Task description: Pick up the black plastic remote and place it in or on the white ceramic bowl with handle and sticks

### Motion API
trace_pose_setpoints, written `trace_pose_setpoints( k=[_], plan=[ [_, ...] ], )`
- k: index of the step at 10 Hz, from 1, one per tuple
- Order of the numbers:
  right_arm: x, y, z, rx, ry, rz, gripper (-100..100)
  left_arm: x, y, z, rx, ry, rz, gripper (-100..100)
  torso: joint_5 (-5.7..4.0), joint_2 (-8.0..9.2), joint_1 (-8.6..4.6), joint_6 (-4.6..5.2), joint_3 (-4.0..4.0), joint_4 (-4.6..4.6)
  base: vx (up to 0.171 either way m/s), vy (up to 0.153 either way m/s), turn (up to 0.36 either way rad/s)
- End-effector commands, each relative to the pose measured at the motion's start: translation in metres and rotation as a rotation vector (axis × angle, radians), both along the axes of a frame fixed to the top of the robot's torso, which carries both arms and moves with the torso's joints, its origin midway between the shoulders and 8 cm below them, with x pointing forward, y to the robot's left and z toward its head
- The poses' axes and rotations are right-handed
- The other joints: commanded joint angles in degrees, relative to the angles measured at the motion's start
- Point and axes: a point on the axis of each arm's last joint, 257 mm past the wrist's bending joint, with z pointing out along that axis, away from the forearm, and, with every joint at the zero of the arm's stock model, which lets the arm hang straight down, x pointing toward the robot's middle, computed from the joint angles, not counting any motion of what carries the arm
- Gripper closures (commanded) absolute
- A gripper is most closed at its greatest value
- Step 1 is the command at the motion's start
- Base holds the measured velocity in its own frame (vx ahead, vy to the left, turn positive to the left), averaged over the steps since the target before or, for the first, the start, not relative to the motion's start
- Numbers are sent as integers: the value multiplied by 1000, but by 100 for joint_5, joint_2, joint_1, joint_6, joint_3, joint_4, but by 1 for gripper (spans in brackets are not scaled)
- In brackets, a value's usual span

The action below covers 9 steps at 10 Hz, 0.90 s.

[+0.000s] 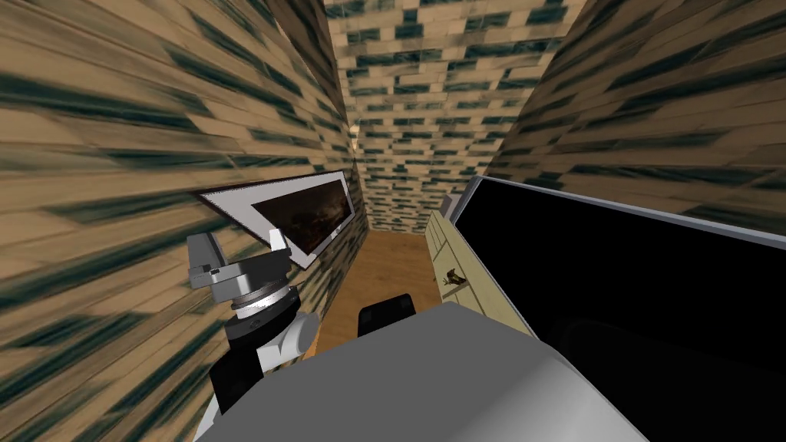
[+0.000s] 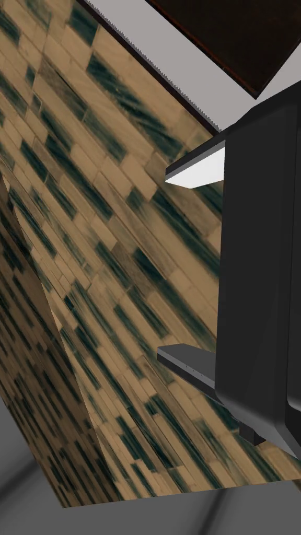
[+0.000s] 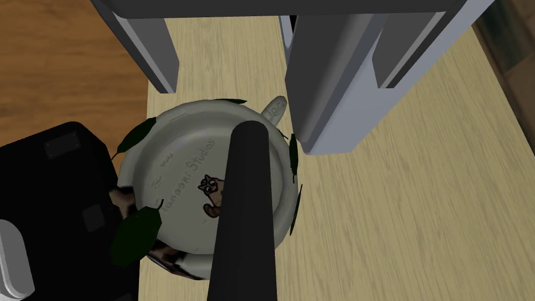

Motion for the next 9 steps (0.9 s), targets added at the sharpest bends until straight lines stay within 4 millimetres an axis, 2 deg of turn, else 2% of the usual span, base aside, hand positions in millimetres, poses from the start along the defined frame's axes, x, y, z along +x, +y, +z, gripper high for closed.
trace_pose_setpoints(
  k=[1,2,4,5,6,7,9],
  plan=[
    [-2,0,0,-2,-2,-29,-100,0,0,0,0,0,0,0,0,0,0,0,0,0,-139,75,292],
    [-18,2,8,-8,9,-120,-100,0,0,0,0,0,0,0,-6,-17,-26,3,-8,-2,-188,149,401],
    [-16,2,8,-11,2,-147,-100,0,0,0,0,0,0,0,-1,-4,-4,1,-2,0,-150,123,404],
    [-32,4,16,-20,14,-235,-100,0,0,0,0,0,0,0,-7,-22,-32,3,-11,-4,-161,149,468],
    [-31,3,16,-23,6,-261,-100,0,0,0,0,0,0,0,-5,-11,-15,1,-6,-3,-181,189,481],
    [-47,6,25,-33,23,-328,-100,0,0,0,0,0,0,0,-1,-4,-5,2,-2,0,-210,239,415],
    [-45,4,25,-38,9,-379,-100,0,0,0,0,0,0,0,4,12,17,6,8,4,-155,196,391]
  ],
)
